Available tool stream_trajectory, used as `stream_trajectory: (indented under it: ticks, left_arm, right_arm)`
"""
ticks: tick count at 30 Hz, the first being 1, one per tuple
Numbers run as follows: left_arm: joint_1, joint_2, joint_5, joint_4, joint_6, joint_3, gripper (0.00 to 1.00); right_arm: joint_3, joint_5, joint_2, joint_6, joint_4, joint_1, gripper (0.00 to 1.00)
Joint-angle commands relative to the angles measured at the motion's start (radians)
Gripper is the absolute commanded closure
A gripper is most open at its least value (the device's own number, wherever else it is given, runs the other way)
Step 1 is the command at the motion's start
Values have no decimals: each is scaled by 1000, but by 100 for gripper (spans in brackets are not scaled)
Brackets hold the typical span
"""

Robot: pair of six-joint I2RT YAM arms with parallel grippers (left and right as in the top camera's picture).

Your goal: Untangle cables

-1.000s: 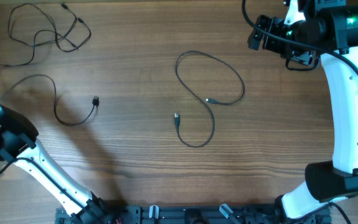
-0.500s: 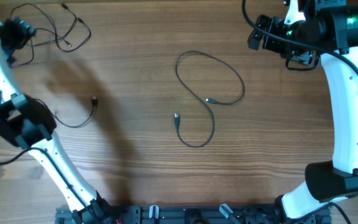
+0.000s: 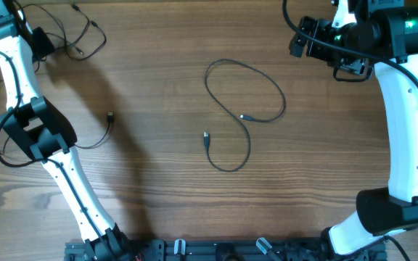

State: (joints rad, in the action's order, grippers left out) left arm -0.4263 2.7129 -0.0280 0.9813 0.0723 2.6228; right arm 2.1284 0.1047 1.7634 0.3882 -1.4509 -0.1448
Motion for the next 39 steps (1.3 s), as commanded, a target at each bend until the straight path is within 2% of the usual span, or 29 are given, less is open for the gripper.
stream_trajectory:
  ticks: [1,3,5,7,11,12,14,16,19,21,26,30,31,32,33,34,35,37,39]
  left_arm:
    - [-6,7,23,-5,-16,-1,62]
    - [-6,7,24,2,-15,-1,96]
    - [-7,-4,24,30,34,-1,96]
    - [-8,-60,48,59,145,-1,96]
    - [-8,-260,360,178,149,-1,96]
    - [-8,-321,406,235,149,-1,96]
    - [-8,-378,405,323,149,-1,96]
    - [-8,-403,391,481,149,-1,96]
    - [-1,-384,233,685,149,-1,96]
    - [11,-376,160,704,149,-27,96]
    - [37,-369,-42,699,150,-264,96]
    - [31,-369,-56,700,150,-402,96]
    - [31,-369,-56,676,156,-444,87]
    - [31,-369,-56,652,172,-483,60]
    - [31,-369,-56,625,172,-511,49]
    - [31,-369,-39,594,173,-542,20]
    - [31,-369,-21,592,173,-548,8]
    - [31,-369,48,585,172,-548,2]
    - [28,-373,73,579,172,-546,3]
  right_arm:
    - [4,10,-2,8,-2,2,0]
    - [4,10,-2,8,-3,2,0]
    - [4,10,-2,8,-6,2,0]
    - [4,10,-2,7,-8,1,0]
    - [4,10,-2,7,-5,1,0]
    - [4,10,-2,7,-6,1,0]
    - [4,10,-2,7,-11,1,0]
    - [4,13,-2,5,-16,1,0]
    - [4,29,-2,-18,-20,1,0]
    - [4,29,-2,-22,-24,1,0]
    - [4,29,-2,-22,-24,1,0]
    - [4,55,-2,-21,-8,1,0]
    - [4,59,-2,-21,-8,1,0]
    - [4,59,-2,-21,-8,1,0]
    - [4,59,-2,-21,-8,1,0]
    - [4,58,-2,-22,-8,1,0]
    - [4,58,-2,-21,-8,1,0]
    - [4,58,-2,-21,-8,1,0]
    - [4,58,-2,-22,-8,1,0]
